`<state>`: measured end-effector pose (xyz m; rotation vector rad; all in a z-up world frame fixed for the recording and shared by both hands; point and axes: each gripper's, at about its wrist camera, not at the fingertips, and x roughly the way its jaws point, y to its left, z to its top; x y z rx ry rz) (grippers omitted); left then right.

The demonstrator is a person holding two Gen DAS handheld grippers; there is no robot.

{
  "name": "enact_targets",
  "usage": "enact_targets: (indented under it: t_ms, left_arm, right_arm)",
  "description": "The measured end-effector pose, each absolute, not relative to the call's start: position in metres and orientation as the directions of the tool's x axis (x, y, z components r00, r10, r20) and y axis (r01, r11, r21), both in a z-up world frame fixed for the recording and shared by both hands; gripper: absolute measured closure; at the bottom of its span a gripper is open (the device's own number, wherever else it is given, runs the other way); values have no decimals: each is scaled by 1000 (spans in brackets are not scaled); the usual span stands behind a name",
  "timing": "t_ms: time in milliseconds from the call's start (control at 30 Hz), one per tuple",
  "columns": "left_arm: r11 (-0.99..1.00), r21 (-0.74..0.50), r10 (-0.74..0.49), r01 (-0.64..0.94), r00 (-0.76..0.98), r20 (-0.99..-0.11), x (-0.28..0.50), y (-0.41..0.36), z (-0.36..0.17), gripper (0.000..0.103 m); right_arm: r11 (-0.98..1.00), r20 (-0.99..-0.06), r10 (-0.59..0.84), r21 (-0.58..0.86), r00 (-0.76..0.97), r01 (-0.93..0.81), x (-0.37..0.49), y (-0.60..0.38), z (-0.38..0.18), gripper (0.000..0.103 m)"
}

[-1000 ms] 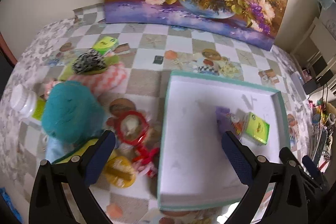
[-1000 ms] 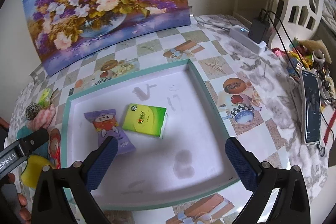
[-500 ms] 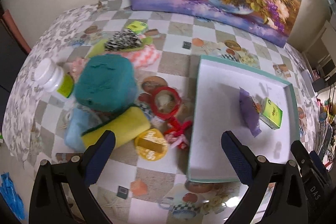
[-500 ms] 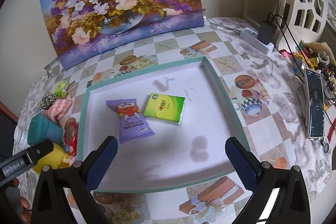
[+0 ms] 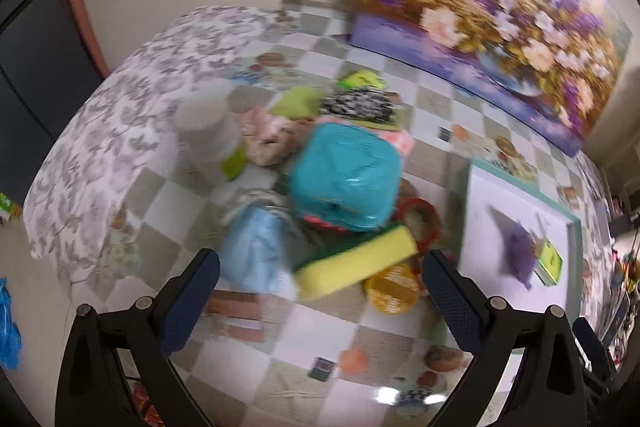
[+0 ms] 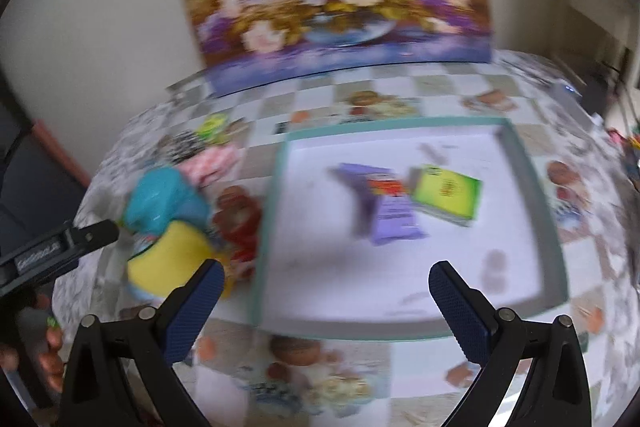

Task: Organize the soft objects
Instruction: 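Withdraw both grippers from the tray back toward the item pile, then grasp blue face mask with left gripper while right gripper grasps yellow sponge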

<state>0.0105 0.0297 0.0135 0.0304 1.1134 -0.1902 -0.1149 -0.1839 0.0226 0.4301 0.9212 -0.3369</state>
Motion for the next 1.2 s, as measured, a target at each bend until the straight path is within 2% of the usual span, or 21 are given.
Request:
enact_targets:
  t_ms: [233,700,933,1200]
  left_arm:
    - [988,-101,-141,117,411,-901,18,57,9,2]
    - [994,-84,-59,-73,288,-956,43,110,-36,2]
    - [995,-51,-32,-88,207,-978,55,114,-66,3]
    - [992,-94,-79,-80,177,-981,60,111,-81,2]
  right_arm:
    - [878,-832,4,268,554,397,-95,-161,11,0]
    - [929,-861,86,252,501,272,-61,-105,-11,0]
    - [920,-861,112,278,496,275,-51,-93,-17,0]
    - [923,-868,114,272,482,271,-44,-85,-22,0]
